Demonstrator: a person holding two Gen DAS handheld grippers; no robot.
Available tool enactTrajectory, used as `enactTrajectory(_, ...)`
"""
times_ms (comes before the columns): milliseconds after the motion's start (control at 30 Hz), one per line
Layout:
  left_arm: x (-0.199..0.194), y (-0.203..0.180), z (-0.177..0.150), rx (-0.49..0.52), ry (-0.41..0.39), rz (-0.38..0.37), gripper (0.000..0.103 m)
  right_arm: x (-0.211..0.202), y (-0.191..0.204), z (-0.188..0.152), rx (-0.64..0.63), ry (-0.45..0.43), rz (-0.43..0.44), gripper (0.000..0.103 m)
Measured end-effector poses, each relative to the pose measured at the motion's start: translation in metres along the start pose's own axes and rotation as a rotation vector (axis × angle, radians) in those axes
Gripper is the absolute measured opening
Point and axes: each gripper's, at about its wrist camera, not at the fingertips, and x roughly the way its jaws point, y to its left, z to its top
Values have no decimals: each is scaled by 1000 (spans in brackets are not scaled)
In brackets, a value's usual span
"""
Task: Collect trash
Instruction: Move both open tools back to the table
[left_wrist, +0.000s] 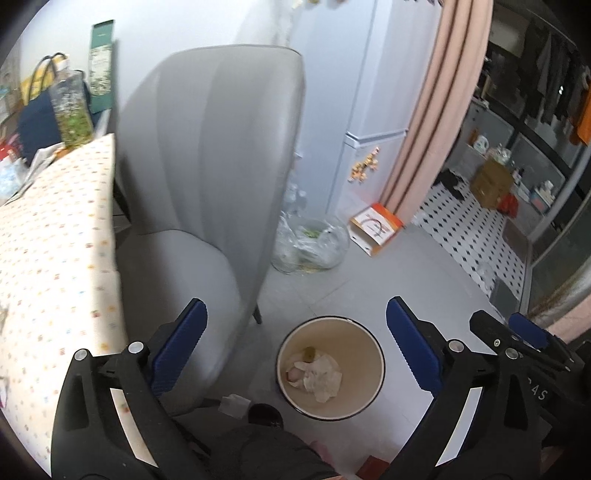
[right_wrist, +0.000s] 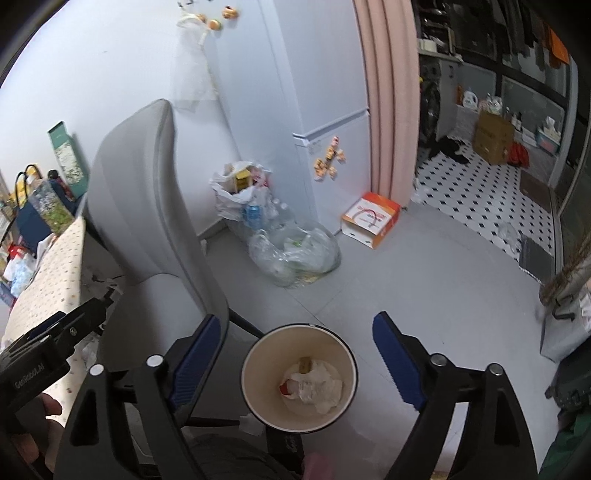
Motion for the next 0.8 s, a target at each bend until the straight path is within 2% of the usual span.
enactTrajectory(233, -37, 35, -8, -59, -50, 39, 97, -23, 35, 0, -52, -42, 42, 95)
enactTrajectory(800, -121, 147, -35, -229, -192, 156, 97, -77, 151, -20, -237, -110, 169, 95)
